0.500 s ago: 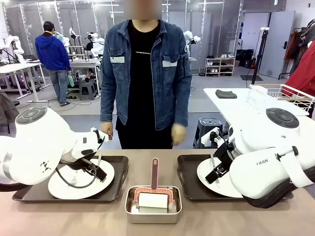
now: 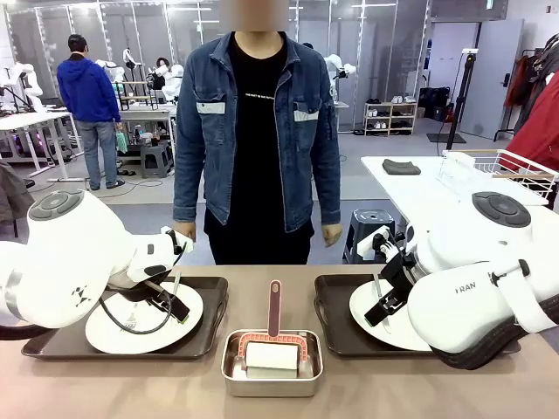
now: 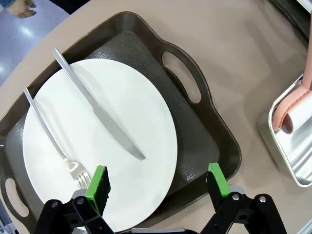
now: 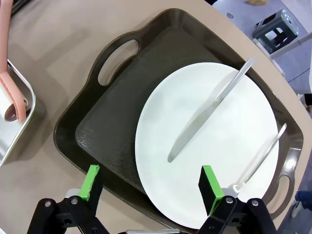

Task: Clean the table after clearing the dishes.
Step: When the left (or right) Handle tray is removed, use the left hand (or right hand) to clean the left (or right) side of the table with the Lint Roller.

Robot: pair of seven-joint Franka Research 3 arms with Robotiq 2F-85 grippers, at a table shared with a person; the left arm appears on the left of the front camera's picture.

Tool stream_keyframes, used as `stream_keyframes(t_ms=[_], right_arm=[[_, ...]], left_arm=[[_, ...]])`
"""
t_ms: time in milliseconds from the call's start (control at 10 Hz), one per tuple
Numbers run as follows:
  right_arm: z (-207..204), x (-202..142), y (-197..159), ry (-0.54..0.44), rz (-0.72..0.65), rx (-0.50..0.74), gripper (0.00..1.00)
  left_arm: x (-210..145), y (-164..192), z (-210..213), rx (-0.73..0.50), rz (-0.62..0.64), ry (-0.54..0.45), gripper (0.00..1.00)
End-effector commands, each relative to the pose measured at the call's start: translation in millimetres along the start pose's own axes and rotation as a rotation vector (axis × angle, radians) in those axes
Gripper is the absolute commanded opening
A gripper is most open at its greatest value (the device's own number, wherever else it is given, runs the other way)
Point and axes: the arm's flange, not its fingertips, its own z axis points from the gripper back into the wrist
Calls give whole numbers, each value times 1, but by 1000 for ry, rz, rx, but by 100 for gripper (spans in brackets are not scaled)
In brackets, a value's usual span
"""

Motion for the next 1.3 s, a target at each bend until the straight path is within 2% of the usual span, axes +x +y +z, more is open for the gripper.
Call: stream_keyframes(t_ms=[0,500,600,900,1000,1200], right_arm=[[0,0,1,0,-1,1,100],[0,0,0,0,0,0,100],[7,12,-13,11,-14,22,100],[34,43,-59,19,-63,248,100],[42,48,-75,3,-119,338,100],[45,42,-103,-19,-240,582,100]], left_arm=[[0,0,0,0,1,0,100],[0,0,0,0,0,0,100],[11,12,9,-10,-8,2,100],[44,57,42,-205,68,27,100],[41,80,56,-327,142,15,100],[22,124,83,-576,224,-69,100]])
